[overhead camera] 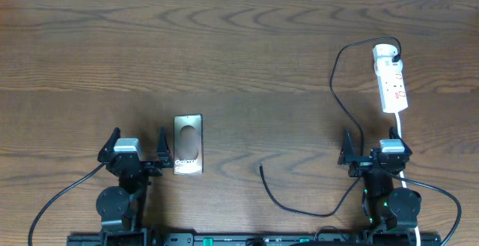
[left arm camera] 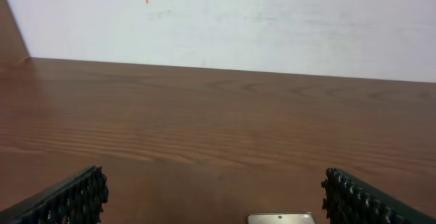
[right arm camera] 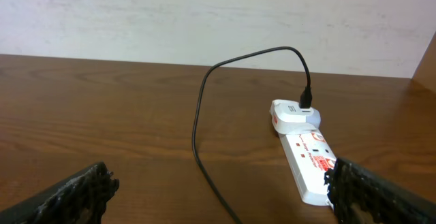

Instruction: Plug charger to phone and switch on socket

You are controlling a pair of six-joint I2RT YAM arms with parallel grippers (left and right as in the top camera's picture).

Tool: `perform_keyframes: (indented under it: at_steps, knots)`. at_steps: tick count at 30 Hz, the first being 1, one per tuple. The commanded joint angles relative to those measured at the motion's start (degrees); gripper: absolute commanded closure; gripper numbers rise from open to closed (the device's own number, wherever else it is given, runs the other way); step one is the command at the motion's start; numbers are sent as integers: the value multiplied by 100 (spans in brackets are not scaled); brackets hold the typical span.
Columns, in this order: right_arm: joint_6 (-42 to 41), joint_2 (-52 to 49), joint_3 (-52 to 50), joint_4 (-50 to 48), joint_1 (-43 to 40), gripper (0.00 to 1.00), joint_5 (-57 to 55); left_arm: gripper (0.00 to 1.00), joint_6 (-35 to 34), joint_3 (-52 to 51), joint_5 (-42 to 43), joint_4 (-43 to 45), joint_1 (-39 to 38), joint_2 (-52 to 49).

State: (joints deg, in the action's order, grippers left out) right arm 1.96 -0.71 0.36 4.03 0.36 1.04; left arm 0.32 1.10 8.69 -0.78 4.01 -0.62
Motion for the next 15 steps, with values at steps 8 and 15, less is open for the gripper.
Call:
perform_keyframes:
  at_steps: [8,15]
  knots:
    - [46,33,-4,31,48,1,-72,0,-365,1508,267,-223,-17,-800]
    - [46,33,-4,31,48,1,-72,1,-374,4413,428,-2024,-20,-3560]
